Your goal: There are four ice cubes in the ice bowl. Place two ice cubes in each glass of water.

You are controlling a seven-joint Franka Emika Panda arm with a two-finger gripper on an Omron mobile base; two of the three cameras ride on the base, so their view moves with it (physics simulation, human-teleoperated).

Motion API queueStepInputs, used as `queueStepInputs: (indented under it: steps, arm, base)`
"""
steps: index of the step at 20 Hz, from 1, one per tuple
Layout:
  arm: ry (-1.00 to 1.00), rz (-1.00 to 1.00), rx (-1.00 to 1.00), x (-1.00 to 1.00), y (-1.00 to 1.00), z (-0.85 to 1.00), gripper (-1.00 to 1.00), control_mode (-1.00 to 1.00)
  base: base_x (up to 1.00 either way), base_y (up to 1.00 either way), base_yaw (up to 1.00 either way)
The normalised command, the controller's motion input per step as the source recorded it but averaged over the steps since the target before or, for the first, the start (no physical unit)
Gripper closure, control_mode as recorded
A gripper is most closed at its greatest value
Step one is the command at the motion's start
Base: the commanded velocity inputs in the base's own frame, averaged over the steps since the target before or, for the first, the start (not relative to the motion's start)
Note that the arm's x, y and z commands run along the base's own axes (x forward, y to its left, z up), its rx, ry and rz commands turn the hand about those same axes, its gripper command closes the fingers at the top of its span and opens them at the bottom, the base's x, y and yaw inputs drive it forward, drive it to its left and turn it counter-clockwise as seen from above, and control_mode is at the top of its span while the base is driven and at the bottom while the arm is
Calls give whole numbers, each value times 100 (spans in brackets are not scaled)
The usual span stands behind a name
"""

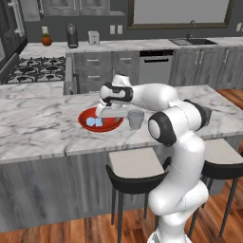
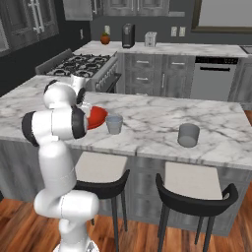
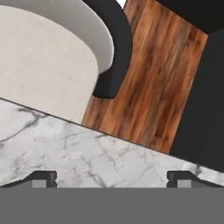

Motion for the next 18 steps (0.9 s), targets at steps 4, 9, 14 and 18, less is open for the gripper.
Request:
queueStepInputs:
  steps: [4,9,14,18]
  arm:
    - [0,-1,0,57,0,-18,-100,-100]
    - [0,-2,0,50,4,-20,-100,-100]
    - [2,-3,0,39,21,-30,-100,-100]
    - [2,-3,0,35,23,-28,-100,-100]
  base:
    - [0,0,0]
    - [0,0,0]
    - [0,0,0]
    - [0,0,0]
